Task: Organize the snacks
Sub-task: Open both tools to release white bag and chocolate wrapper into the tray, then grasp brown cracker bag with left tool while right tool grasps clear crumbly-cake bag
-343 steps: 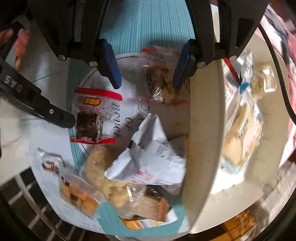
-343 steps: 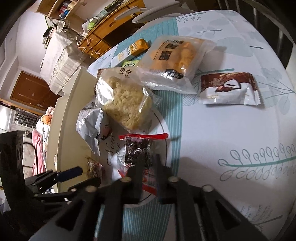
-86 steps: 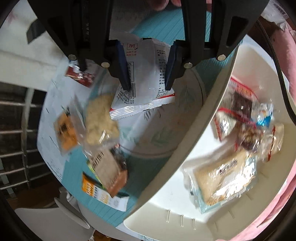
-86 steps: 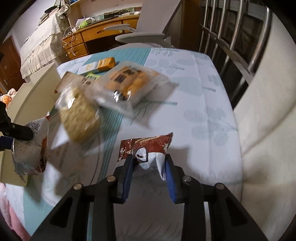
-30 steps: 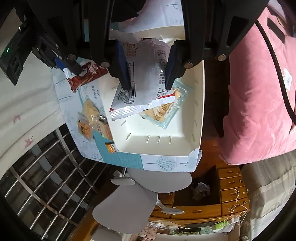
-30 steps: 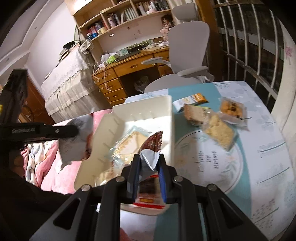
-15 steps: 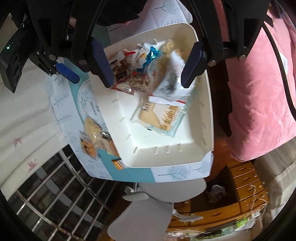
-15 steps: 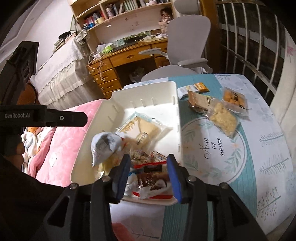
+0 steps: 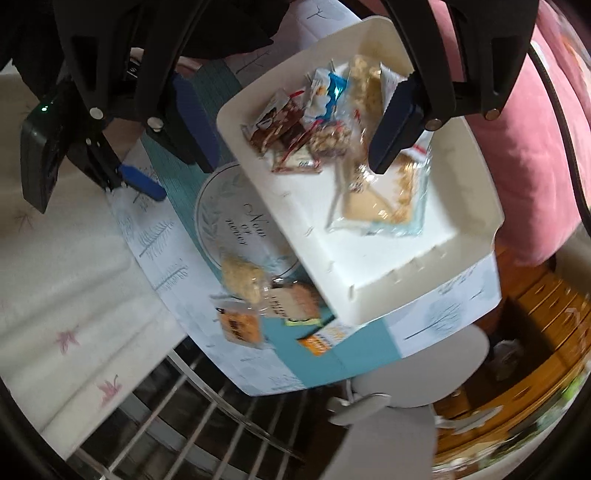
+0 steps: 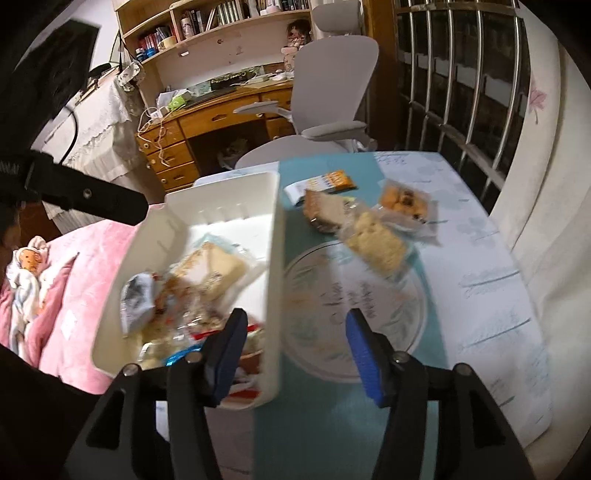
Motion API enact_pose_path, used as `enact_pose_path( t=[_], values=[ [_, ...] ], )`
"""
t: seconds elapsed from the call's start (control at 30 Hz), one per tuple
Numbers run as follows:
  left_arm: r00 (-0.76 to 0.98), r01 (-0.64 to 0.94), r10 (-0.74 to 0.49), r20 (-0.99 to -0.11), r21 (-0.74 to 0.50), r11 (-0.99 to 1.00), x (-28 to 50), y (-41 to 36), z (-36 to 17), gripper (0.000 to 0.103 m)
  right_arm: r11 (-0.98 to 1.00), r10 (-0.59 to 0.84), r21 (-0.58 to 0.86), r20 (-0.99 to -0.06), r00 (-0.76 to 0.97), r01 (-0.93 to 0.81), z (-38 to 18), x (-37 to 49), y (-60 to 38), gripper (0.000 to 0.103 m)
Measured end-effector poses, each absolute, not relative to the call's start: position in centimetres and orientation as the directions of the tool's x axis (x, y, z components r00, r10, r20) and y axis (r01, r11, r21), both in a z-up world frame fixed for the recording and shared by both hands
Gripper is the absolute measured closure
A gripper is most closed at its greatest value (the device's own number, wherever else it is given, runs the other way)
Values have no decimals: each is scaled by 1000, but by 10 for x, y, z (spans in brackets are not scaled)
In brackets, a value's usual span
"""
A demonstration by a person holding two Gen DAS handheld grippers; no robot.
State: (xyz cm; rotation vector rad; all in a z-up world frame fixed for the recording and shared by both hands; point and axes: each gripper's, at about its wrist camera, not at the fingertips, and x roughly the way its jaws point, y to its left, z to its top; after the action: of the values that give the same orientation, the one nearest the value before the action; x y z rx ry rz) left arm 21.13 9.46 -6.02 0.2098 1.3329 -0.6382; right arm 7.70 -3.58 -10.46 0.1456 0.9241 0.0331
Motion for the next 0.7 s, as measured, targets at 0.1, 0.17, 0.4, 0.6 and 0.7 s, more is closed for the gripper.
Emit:
enact_pose_path(
  t=[0.1, 0.17, 0.4, 0.6, 0.7],
  values=[
    [67, 580, -299, -952, -207, 788, 228, 69, -59, 21, 994, 64, 108, -785, 616, 34, -109, 89, -51, 43],
    [56, 604, -280, -958, -191, 774, 238, 53, -60, 21, 996, 50, 85, -784, 619, 27, -113, 97, -58, 42],
    [5, 705, -167, -986, -115, 700, 281, -7, -75, 18, 998, 29, -11, -773, 633, -59, -131, 128, -80, 36],
    [4, 772, -34, -999, -18, 635, 314, -53, -105, 17, 983, 33, -93, -754, 656, -157, -150, 154, -90, 32],
    [17, 816, 28, -999, 30, 577, 323, -71, -123, 15, 973, 31, -127, -756, 654, -193, -164, 166, -96, 32]
  ],
)
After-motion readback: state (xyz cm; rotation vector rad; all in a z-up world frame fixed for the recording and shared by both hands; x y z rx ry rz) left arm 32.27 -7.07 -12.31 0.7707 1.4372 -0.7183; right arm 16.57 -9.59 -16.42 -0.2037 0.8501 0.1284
